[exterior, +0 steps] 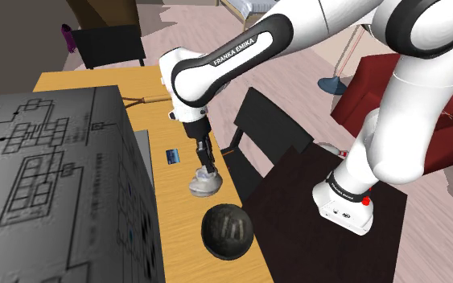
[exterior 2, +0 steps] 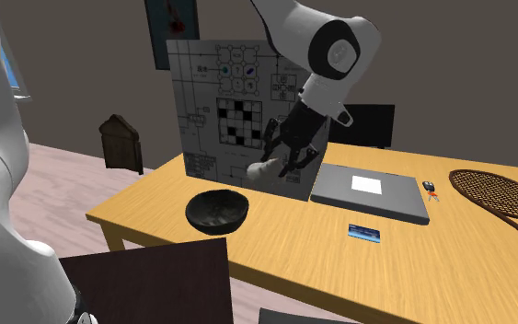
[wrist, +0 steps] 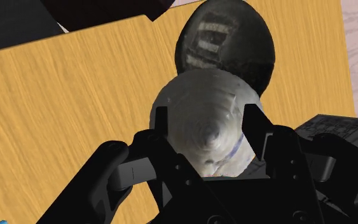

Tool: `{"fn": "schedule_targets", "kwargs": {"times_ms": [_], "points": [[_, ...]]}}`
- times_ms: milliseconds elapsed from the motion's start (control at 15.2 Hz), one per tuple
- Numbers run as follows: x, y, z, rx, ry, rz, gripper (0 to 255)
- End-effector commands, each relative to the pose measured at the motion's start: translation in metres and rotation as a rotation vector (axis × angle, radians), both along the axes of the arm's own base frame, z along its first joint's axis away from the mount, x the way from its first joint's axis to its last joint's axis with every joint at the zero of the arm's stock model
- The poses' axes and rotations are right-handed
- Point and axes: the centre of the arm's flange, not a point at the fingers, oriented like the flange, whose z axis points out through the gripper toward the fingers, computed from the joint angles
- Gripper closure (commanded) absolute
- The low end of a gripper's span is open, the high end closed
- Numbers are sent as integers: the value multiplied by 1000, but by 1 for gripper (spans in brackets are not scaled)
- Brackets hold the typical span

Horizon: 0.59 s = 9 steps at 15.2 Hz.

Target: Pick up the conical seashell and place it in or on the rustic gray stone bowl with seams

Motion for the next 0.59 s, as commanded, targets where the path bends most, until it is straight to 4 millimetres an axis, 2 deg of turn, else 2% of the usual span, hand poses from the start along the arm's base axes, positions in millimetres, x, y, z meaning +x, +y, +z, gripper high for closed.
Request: {"fn": "schedule_targets", "kwargs": {"times_ms": [0,528], "points": [[-18,5,7,0,0,0,255],[-119,28,27,0,0,0,255]]}}
